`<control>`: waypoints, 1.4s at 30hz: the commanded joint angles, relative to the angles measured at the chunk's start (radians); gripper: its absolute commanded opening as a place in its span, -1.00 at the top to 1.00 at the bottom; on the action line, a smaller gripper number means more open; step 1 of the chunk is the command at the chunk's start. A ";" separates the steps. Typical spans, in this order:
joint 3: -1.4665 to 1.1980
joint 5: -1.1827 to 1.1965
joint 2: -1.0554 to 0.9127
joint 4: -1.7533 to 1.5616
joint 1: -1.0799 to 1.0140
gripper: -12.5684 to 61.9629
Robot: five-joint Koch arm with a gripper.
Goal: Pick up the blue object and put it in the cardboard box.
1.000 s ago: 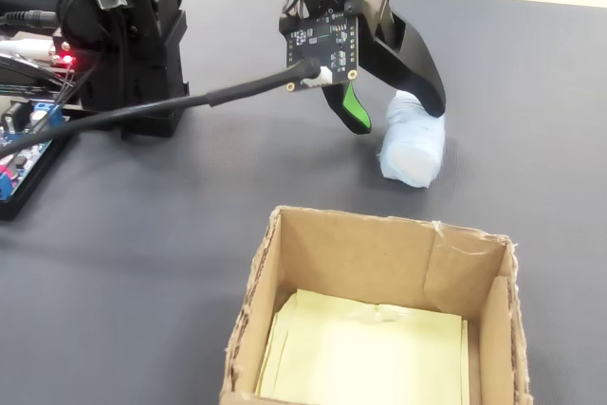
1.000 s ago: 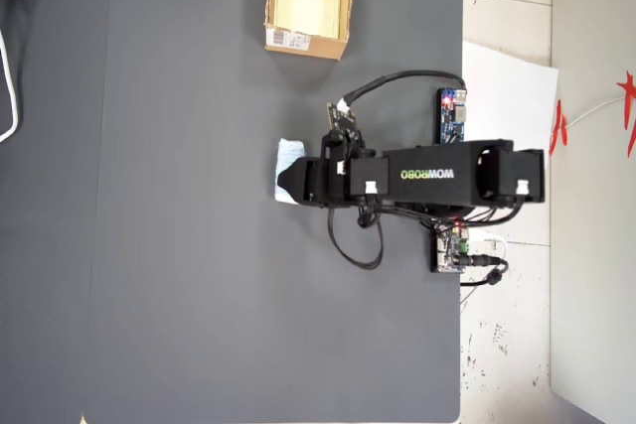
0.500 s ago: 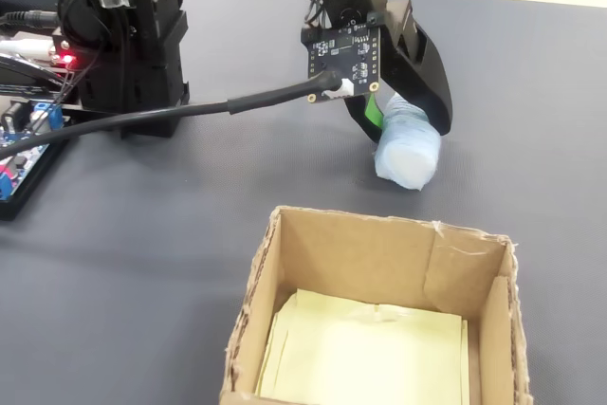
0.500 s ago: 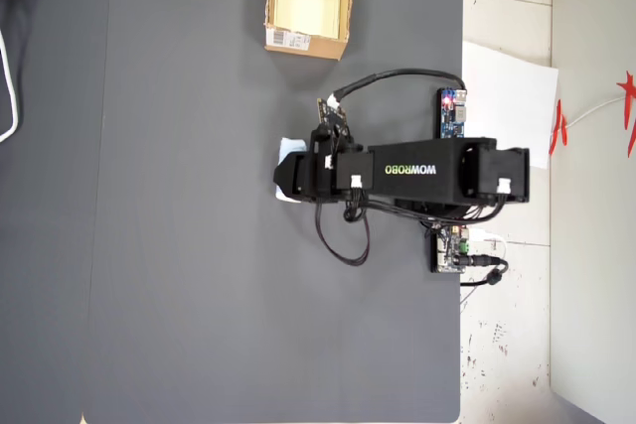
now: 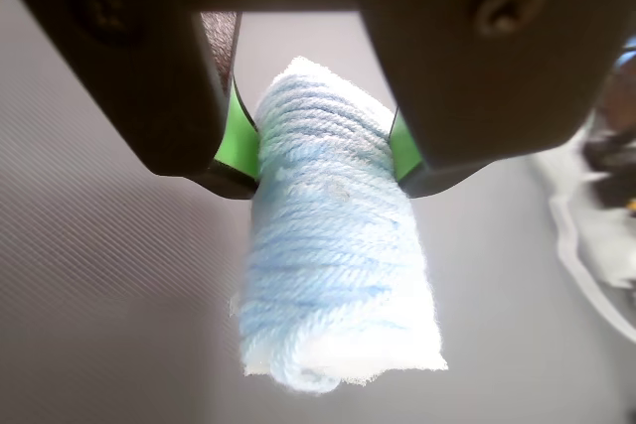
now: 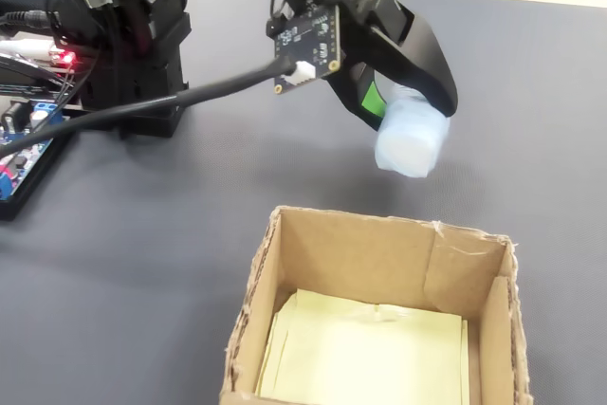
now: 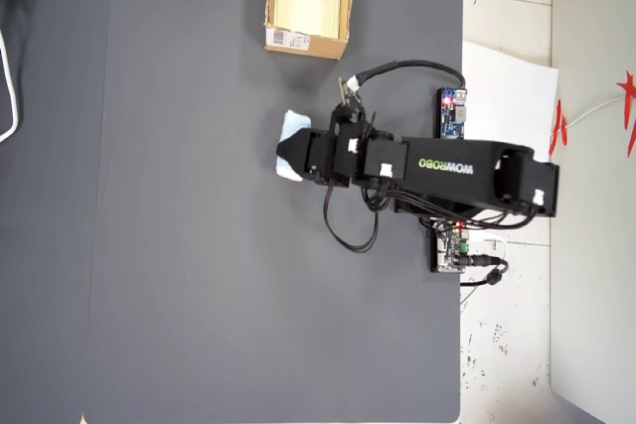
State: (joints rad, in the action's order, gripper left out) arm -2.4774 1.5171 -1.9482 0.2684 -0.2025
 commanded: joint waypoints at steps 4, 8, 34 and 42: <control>-0.020 0.025 -0.110 -0.175 -0.052 0.27; -0.066 0.015 -0.195 -0.229 -0.087 0.27; 0.291 -0.049 0.006 -0.314 -0.597 0.27; 0.291 -0.048 0.054 -0.270 -0.611 -0.07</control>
State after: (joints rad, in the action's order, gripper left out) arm -2.2764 1.4665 -1.8929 0.0184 -0.8130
